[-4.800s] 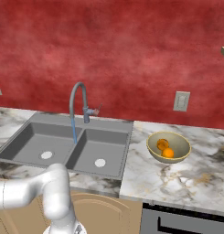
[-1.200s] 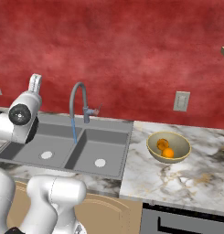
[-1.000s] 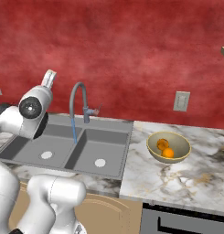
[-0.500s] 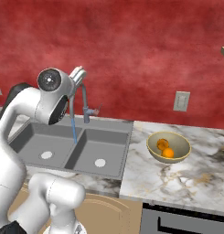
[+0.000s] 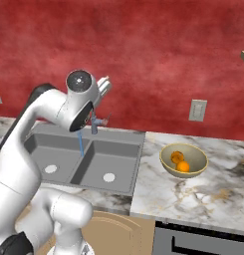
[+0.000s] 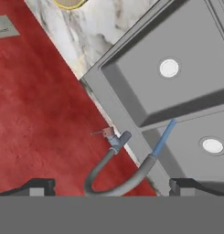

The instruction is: Pick the oranges from the sink and place them in one bowl. Place the eggplant in the other bowl. Then turn off the sink faucet.

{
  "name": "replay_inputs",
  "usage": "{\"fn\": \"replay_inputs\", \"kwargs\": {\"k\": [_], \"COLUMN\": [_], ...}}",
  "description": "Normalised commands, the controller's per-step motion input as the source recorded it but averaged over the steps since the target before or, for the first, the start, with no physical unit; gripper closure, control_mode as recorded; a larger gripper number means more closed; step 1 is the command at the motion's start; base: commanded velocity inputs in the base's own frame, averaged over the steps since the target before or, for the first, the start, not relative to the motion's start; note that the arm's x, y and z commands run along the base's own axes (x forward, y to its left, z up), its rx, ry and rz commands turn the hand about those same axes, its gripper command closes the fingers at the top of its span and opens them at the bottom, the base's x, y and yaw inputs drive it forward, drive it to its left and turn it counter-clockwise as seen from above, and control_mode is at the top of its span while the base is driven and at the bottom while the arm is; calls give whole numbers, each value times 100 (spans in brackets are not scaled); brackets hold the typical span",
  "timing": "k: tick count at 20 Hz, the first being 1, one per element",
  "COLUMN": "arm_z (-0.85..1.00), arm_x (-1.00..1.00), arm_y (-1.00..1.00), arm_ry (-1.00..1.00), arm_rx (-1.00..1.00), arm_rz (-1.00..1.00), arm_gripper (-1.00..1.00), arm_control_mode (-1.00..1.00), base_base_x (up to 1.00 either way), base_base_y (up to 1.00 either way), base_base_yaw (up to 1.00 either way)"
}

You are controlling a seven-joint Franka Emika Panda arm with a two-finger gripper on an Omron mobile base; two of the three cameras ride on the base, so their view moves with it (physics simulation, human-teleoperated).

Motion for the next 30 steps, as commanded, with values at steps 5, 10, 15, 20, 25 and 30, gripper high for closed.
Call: {"fn": "replay_inputs", "kwargs": {"k": [5,10,15,20,25,30], "arm_z": [-36,-32,-36,-37,-44,-53], "arm_x": [42,52,53,44,38,35], "arm_y": [-3,-3,-16,-22,-11,-2], "arm_ry": [2,2,10,18,10,5], "arm_rx": [0,0,0,0,0,0], "arm_rz": [12,17,16,13,13,14], "arm_gripper": [-100,-100,-100,-100,-100,-100], "arm_control_mode": [-100,-100,-100,-100,-100,-100], "base_base_x": [0,0,0,0,0,0], "base_base_y": [0,0,0,0,0,0], "base_base_yaw": [0,0,0,0,0,0]}}
